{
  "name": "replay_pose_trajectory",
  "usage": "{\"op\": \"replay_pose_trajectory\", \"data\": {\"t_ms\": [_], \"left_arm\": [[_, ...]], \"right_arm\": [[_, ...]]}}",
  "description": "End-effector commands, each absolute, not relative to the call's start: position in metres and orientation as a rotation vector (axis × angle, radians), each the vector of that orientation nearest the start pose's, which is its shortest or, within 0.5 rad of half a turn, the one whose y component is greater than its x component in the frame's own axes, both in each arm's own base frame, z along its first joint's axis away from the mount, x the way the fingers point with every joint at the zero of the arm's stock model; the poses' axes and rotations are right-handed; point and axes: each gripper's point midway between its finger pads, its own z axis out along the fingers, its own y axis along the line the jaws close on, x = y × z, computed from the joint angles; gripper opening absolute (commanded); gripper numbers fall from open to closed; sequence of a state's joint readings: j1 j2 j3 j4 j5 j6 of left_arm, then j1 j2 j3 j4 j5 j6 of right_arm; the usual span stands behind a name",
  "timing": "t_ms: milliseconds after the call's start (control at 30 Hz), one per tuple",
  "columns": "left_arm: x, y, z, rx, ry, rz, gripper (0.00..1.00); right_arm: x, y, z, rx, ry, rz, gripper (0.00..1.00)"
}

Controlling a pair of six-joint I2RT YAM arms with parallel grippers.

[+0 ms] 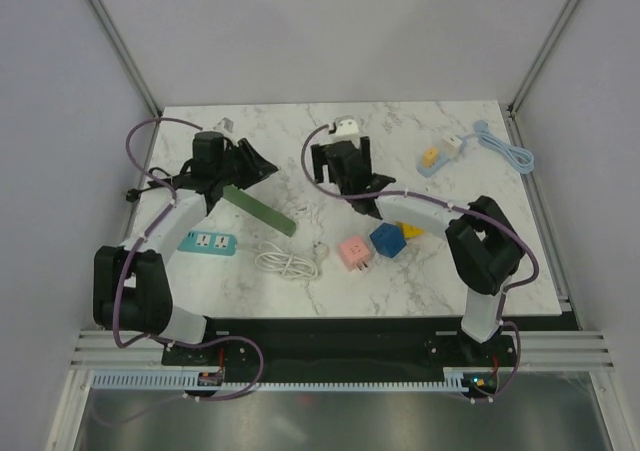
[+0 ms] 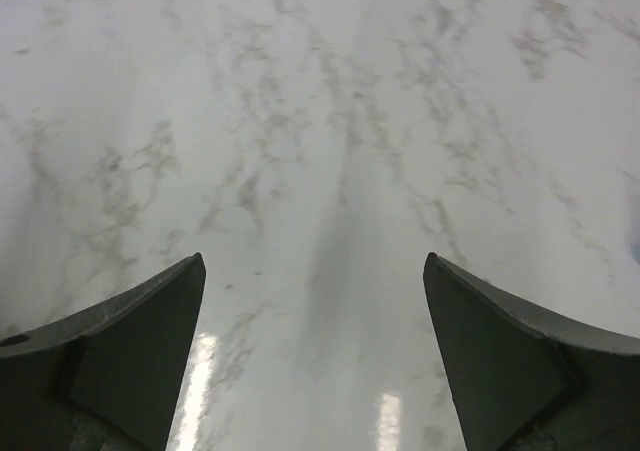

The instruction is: Pull the plug off the socket

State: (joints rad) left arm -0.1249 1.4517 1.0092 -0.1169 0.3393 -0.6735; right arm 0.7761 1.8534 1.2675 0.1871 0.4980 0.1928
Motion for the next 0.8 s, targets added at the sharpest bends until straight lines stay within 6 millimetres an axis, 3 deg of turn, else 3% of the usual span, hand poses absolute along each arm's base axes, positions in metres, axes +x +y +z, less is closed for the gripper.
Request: {"op": "replay_pose_trajectory", "data": {"t_ms": [0, 33, 67, 133, 167, 233, 267, 367, 400, 433, 467, 500, 567, 600, 767], "left_arm": [[0.404, -0.16, 0.182, -0.346, 2.138, -0.845, 0.47], [0.402, -0.175, 0.183, -0.297, 2.124, -0.884, 0.48], [0.401, -0.182, 0.186, -0.263, 2.106, -0.906, 0.5], [0.399, -0.202, 0.189, -0.177, 2.087, -0.95, 0.54], [0.398, -0.207, 0.192, -0.149, 2.077, -0.96, 0.55], [0.399, -0.22, 0.198, -0.074, 2.046, -0.987, 0.57], [0.4, -0.226, 0.197, -0.045, 2.04, -1.003, 0.58], [0.401, -0.243, 0.206, 0.065, 1.978, -1.056, 0.59], [0.402, -0.248, 0.205, 0.104, 1.969, -1.061, 0.59], [0.404, -0.254, 0.206, 0.127, 1.958, -1.066, 0.59], [0.408, -0.259, 0.21, 0.151, 1.923, -1.074, 0.59], [0.41, -0.266, 0.202, 0.165, 1.93, -1.092, 0.59], [0.416, -0.277, 0.21, 0.188, 1.873, -1.132, 0.59], [0.419, -0.284, 0.197, 0.193, 1.891, -1.148, 0.59], [0.435, -0.314, 0.199, 0.27, 1.814, -1.223, 0.59]], "right_arm": [[0.455, 0.219, 0.163, 0.133, 2.042, -0.064, 0.98], [0.463, 0.205, 0.166, 0.253, 2.048, -0.048, 0.98], [0.472, 0.171, 0.162, 0.333, 2.068, -0.09, 0.98], [0.476, 0.148, 0.149, 0.393, 2.123, -0.07, 0.98], [0.483, 0.118, 0.141, 0.497, 2.13, -0.062, 0.98], [0.489, 0.105, 0.131, 0.562, 2.178, 0.049, 0.98], [0.497, 0.08, 0.125, 0.631, 2.179, 0.043, 0.98], [0.514, 0.049, 0.119, 0.708, 2.182, 0.036, 0.98], [0.515, 0.043, 0.117, 0.72, 2.194, 0.01, 0.98], [0.527, 0.036, 0.13, 0.725, 2.157, -0.019, 0.98], [0.531, 0.034, 0.118, 0.719, 2.182, -0.052, 0.98], [0.53, 0.032, 0.115, 0.722, 2.208, -0.078, 0.98], [0.537, 0.03, 0.106, 0.742, 2.232, -0.119, 0.98], [0.54, 0.029, 0.104, 0.758, 2.229, -0.133, 0.98], [0.547, 0.023, 0.084, 0.802, 2.231, -0.197, 0.98]]}}
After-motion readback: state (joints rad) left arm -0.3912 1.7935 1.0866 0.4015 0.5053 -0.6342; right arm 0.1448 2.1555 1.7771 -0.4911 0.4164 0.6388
